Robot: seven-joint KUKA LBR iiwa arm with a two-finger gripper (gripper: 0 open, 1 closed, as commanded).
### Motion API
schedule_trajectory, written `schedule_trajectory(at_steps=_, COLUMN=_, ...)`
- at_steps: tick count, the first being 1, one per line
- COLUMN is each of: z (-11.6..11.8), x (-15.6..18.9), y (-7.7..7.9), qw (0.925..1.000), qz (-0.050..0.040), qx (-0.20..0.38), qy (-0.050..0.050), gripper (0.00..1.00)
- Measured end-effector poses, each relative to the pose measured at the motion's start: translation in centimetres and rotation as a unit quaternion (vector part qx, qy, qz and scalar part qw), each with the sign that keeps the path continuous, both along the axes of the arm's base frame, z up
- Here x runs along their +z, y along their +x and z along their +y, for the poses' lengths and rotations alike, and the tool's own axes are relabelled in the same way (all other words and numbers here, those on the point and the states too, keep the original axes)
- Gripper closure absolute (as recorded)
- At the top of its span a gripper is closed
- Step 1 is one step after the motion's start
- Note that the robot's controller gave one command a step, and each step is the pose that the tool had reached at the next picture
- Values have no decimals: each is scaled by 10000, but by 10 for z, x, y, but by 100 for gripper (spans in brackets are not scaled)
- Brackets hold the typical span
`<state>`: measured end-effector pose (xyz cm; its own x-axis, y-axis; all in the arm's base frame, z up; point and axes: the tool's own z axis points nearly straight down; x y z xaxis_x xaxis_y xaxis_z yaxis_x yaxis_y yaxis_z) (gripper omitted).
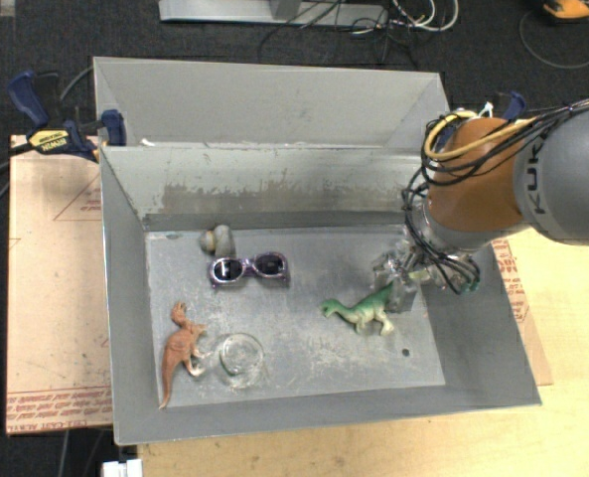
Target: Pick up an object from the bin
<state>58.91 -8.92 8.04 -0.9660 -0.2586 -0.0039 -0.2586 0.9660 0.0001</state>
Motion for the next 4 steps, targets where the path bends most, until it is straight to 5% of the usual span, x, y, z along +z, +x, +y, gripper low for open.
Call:
schedule_trajectory(at_steps=1, z=0, x=0, y=0, qw=10000, qz=0, qx=3, qy=-1, gripper=100)
schedule_trajectory(at_steps=2, z=-4, x=87, y=-13, qw=9999, qz=8, qx=153, qy=8, gripper=100)
schedule_trajectory(at_steps=3, z=-13, x=15, y=-6, qw=10000, qz=-34, qx=88, qy=1, gripper=100)
schedule_trajectory(at_steps=4, z=37, x=-6, y=0, qw=9964, qz=-10, qx=849, qy=13, gripper=0)
